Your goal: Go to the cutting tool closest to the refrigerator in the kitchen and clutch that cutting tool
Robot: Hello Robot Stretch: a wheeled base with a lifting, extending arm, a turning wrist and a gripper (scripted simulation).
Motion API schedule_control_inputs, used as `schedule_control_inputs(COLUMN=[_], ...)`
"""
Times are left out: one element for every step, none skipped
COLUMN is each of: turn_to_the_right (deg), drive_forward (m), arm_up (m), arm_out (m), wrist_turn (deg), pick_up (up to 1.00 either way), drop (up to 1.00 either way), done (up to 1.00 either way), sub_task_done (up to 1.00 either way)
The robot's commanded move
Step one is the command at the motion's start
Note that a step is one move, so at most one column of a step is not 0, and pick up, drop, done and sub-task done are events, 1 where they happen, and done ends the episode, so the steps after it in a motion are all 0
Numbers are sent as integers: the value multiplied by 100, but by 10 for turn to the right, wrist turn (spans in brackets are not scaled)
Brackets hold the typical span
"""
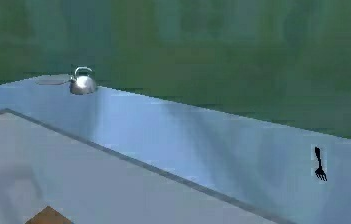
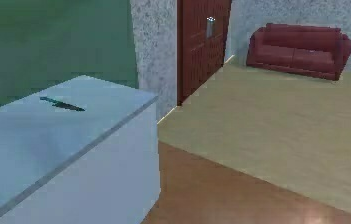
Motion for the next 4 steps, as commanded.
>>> schedule_control_inputs(turn_to_the_right=[-450, -150, 0, -450], drive_forward=[0, 0, 100, 0], arm_up=[0, 0, 0, 0], arm_out=[0, 0, 0, 0], wrist_turn=[0, 0, 0, 0], pick_up=[0, 0, 0, 0], drop=[0, 0, 0, 0], done=[0, 0, 0, 0], sub_task_done=[0, 0, 0, 0])
